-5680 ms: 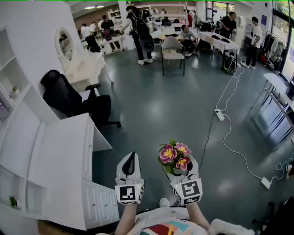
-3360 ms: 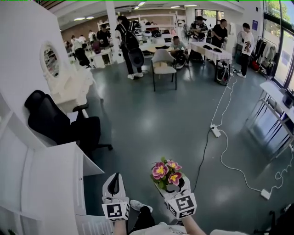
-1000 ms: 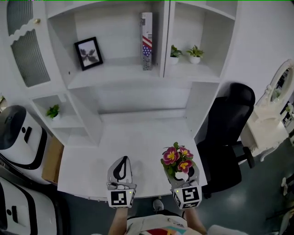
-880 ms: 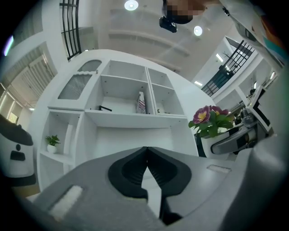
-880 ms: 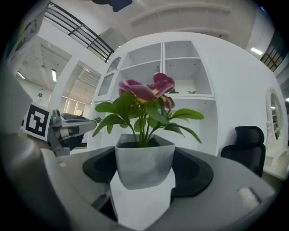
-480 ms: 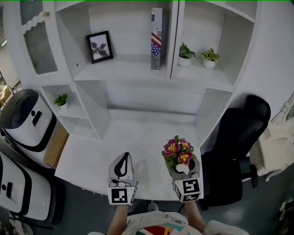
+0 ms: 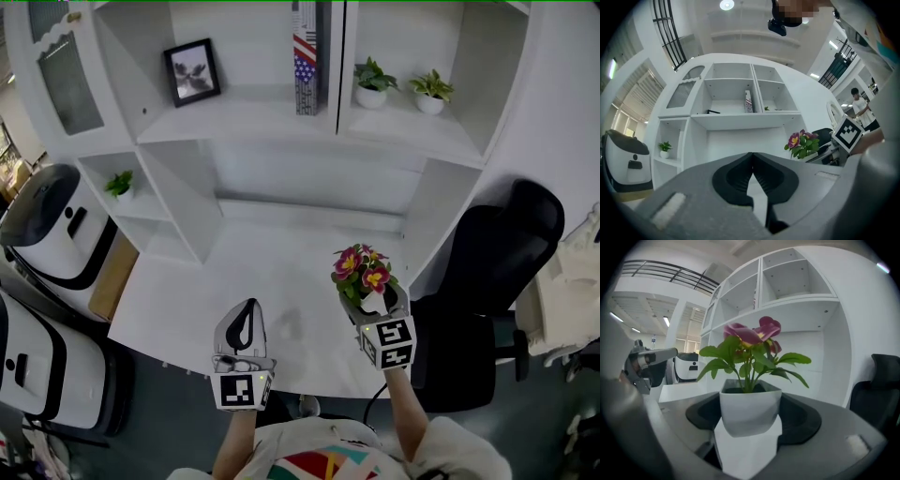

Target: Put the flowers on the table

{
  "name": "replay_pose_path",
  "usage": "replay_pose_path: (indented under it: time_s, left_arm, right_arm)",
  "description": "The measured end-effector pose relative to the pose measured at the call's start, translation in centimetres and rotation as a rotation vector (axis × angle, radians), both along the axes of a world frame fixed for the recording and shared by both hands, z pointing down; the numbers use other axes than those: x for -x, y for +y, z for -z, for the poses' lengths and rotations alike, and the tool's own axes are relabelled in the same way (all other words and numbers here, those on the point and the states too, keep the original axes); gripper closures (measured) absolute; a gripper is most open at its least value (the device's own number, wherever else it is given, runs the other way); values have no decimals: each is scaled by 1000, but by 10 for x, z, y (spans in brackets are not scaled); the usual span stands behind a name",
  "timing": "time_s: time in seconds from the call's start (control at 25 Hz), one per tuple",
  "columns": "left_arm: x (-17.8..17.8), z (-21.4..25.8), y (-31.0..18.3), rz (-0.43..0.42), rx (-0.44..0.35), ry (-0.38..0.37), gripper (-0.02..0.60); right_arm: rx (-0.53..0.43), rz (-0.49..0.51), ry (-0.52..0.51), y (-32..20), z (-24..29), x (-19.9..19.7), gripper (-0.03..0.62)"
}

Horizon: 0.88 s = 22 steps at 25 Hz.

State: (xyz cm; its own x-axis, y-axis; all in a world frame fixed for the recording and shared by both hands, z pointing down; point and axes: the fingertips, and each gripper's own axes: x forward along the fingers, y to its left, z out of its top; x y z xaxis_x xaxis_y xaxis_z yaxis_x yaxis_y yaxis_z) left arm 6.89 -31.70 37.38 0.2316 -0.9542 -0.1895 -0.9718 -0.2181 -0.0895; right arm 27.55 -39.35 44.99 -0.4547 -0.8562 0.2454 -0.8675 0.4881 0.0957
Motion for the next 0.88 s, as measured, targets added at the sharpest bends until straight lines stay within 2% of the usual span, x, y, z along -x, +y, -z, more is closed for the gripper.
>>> replay_pose_path:
  time_s: [0.4,0.68,0.88]
  left_arm:
    - [3,-1,-23,32,20,-2,578]
    - [-2,-17,-21,23,56,-16,578]
    - [3,-24,-23,31,83,-23,578]
  right_arm:
    - [82,-67,75,-60,-45,-35,241]
    - [186,-110,36,-106,-89,-56,241]
    - [231,-145,55,-132,-118,-67,241]
